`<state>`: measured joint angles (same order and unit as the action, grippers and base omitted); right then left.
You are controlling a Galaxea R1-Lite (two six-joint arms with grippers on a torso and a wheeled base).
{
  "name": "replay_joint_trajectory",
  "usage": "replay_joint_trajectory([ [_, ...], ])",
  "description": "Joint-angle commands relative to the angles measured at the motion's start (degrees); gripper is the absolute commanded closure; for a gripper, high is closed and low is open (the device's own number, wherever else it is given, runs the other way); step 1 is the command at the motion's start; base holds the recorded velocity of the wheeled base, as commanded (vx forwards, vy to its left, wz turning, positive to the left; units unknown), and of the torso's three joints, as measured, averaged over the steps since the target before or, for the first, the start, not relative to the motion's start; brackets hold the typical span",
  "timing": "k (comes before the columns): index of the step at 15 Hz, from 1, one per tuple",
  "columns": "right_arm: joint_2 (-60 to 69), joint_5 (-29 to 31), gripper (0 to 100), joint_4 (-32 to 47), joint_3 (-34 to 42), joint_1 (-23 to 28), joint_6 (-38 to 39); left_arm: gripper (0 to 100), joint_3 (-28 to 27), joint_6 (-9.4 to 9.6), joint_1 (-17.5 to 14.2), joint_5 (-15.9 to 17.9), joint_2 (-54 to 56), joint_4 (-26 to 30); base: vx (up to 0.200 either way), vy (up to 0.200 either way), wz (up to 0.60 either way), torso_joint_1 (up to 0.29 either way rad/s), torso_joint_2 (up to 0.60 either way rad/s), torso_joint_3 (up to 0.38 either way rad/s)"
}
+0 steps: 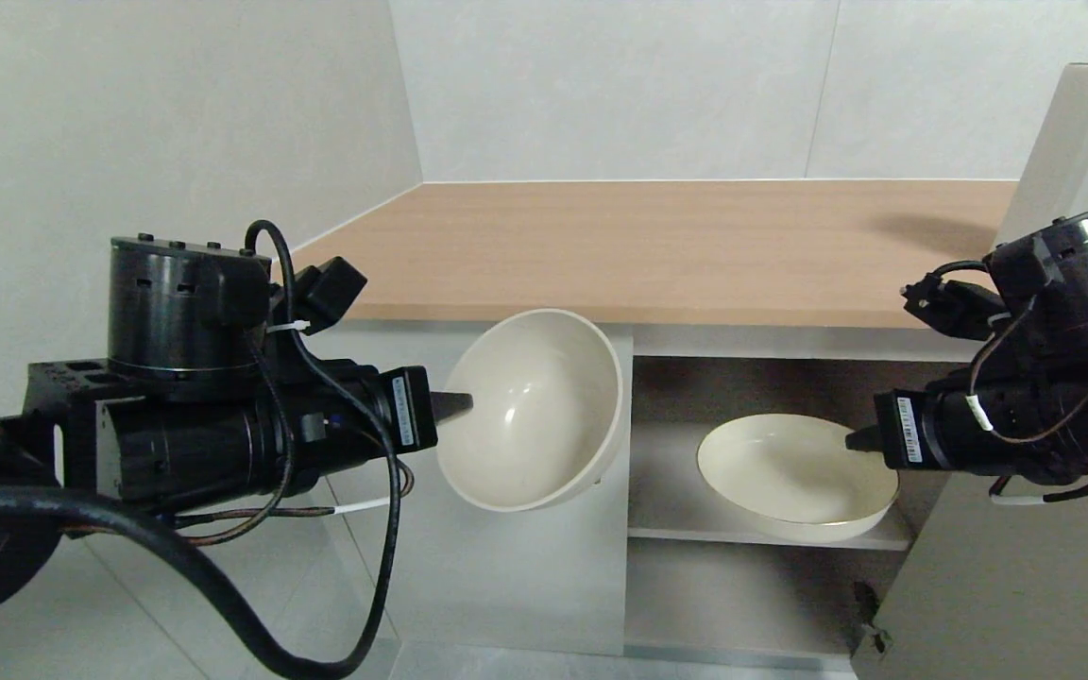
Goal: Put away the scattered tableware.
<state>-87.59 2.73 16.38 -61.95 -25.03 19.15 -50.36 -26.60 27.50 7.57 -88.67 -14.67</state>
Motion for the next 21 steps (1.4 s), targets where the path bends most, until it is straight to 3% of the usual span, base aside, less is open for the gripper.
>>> replay_joint_trajectory([
  [1, -0.21, -0.01, 100, -0.04, 0.17, -0.02, -0.08, 100, 0.0, -0.03, -0.08, -0.01, -0.1, -0.01, 0.0, 0.0, 0.0, -0.041, 0.42, 0.325],
  [7, -3.38, -0.01, 100, -3.55, 2.27, -0.11, -2.63, 100, 0.09, 0.06, 0.01, 0.08, -0.62, 0.08, 0.0, 0.0, 0.0, -0.015, 0.09, 0.063],
  [11, -11.11, 0.61, 100, -18.23, 8.95, -0.72, -5.26, 100, 0.17, 0.06, 0.01, 1.31, -1.06, 0.34, 0.0, 0.0, 0.0, 0.0, 0.0, 0.0],
  [21, -35.98, 3.86, 100, -45.92, 10.98, 1.82, -2.28, 100, 0.09, 0.06, 0.01, 1.31, -1.24, 0.34, 0.0, 0.0, 0.0, 0.0, 0.0, 0.0],
])
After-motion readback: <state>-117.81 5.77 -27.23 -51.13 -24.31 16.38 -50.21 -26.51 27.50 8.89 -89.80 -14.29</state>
